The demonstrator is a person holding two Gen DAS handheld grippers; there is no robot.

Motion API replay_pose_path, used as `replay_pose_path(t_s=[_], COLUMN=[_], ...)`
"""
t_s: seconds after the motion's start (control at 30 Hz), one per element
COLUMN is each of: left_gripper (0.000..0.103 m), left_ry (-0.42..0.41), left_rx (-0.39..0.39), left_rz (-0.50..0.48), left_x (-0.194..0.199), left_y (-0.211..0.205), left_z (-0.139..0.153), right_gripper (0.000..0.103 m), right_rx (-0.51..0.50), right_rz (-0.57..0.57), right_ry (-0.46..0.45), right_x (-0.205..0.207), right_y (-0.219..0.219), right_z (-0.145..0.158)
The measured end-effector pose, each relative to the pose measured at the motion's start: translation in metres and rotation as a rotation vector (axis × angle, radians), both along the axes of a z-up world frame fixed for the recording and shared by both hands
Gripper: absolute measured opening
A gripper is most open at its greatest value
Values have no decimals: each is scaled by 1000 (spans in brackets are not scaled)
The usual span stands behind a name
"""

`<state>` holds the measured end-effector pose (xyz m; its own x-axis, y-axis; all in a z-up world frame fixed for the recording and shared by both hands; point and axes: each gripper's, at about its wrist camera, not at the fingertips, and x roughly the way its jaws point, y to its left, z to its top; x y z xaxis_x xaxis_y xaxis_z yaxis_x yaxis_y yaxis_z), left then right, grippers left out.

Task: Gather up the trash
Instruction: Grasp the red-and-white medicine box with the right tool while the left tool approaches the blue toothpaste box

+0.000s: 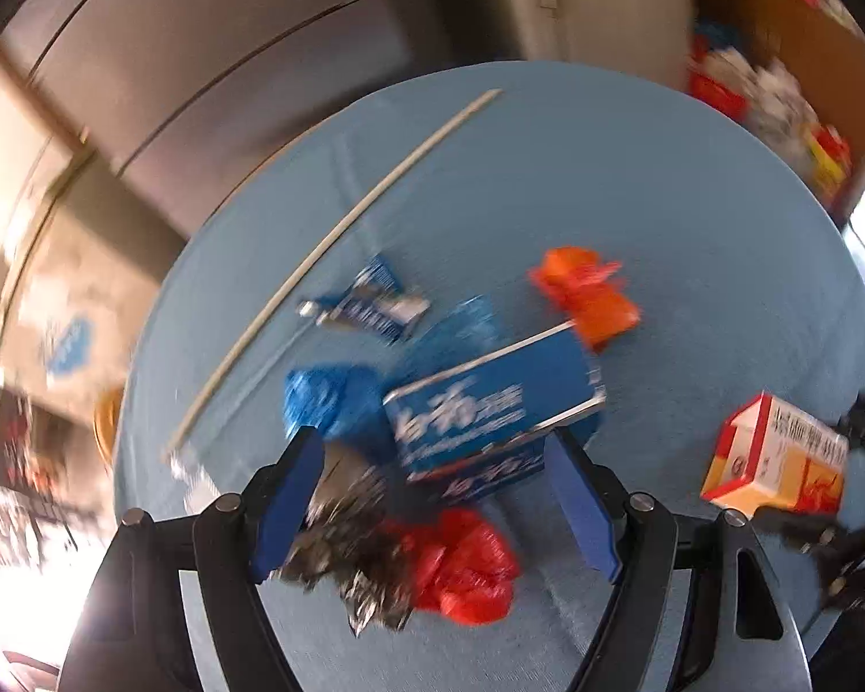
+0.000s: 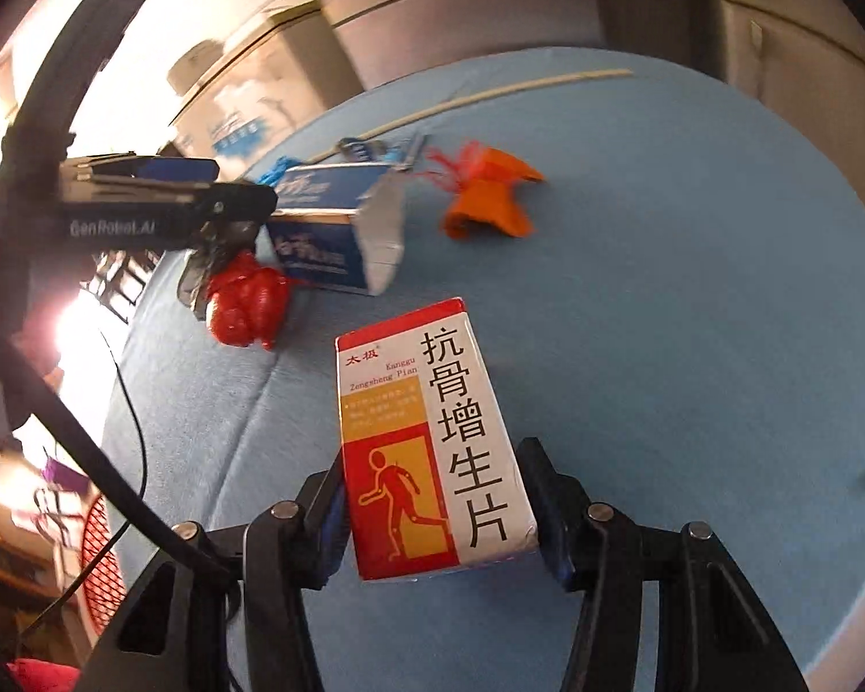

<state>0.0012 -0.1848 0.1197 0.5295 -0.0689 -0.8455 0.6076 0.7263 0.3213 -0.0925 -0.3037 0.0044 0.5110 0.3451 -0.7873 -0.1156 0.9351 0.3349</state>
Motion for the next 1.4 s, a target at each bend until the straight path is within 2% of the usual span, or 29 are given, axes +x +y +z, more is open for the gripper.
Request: replay_pose_path(t_s=[0.17, 0.33, 0.9, 1.4], left_gripper=[79, 79, 79, 79], left_ry=[-16, -9, 9, 43], left_rx=[71, 107, 128, 97], left_rz=[-111, -135, -167, -202], left_x=[-5, -2, 12, 17], left_y=[-23, -28, -28, -33], left_z=[-5, -12, -28, -37], right_gripper=[56, 56, 56, 56], right_rx=[33, 47, 71, 74], right_rz=[-35, -37, -37, -32], right_ry=[5, 3, 13, 15], right_x=[-5, -3, 6, 10], right_y=[-15, -19, -21, -20], right_z=[0, -1, -1, -1])
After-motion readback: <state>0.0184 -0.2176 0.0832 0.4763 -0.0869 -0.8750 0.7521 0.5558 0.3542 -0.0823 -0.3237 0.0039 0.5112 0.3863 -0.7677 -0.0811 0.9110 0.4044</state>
